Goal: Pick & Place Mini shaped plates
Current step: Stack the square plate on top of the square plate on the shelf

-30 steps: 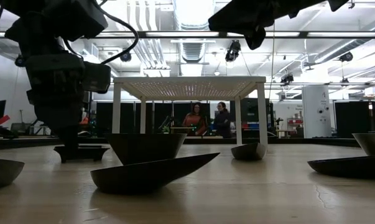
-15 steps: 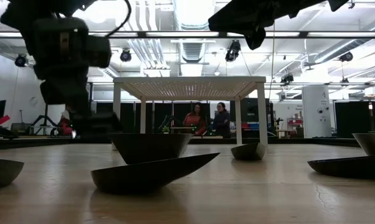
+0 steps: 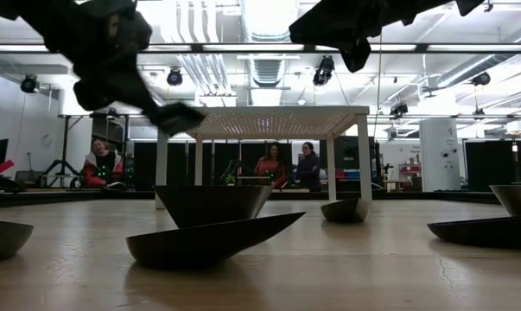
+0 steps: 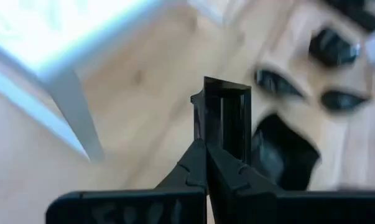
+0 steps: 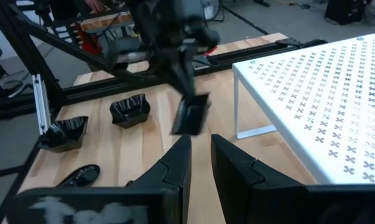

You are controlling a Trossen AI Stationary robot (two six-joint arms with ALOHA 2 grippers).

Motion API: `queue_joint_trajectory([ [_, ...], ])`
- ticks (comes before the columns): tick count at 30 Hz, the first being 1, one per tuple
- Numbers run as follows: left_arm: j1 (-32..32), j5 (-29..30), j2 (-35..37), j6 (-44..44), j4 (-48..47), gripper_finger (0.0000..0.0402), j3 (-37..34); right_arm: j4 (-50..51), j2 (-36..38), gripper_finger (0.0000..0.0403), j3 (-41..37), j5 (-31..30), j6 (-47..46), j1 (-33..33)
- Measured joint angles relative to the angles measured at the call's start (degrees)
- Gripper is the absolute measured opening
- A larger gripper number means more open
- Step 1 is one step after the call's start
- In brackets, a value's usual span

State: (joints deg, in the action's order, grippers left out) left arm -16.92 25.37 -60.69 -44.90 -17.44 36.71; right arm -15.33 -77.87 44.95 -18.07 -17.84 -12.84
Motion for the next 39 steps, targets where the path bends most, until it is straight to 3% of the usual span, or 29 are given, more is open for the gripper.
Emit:
queue_joint_trajectory([
  [7, -1.7, 10.7, 1.1, 11.0, 11.2, 0.0000, 0.0, -1.8, 0.0, 0.0057, 0.0, -0.2, -0.2, 0.1],
  [14, -2.3, 21.3, 0.2, 30.1, 29.0, 0.0000, 0.0, -6.0, 0.0, 0.0057, 0.0, -5.5, 3.1, 0.1],
  [20, -2.1, 22.7, -1.0, 43.2, 40.9, 0.0000, 0.0, -7.0, 0.0, 0.0058, 0.0, -13.9, 7.4, 0.2],
  [25, -1.2, 23.1, -2.5, 51.5, 48.7, 0.0000, 0.0, -11.5, 0.0, 0.0080, 0.0, -14.9, 12.2, 0.1],
  [31, -0.5, 23.1, -4.5, 55.2, 54.2, 0.0000, 0.9, -14.0, 0.0, 0.0110, 0.0, -15.0, 13.4, 0.6],
  [39, 0.6, 23.1, -9.3, 62.8, 62.1, 0.0000, 3.1, -17.8, 0.0, 0.0105, 0.0, -15.2, 15.9, 2.4],
])
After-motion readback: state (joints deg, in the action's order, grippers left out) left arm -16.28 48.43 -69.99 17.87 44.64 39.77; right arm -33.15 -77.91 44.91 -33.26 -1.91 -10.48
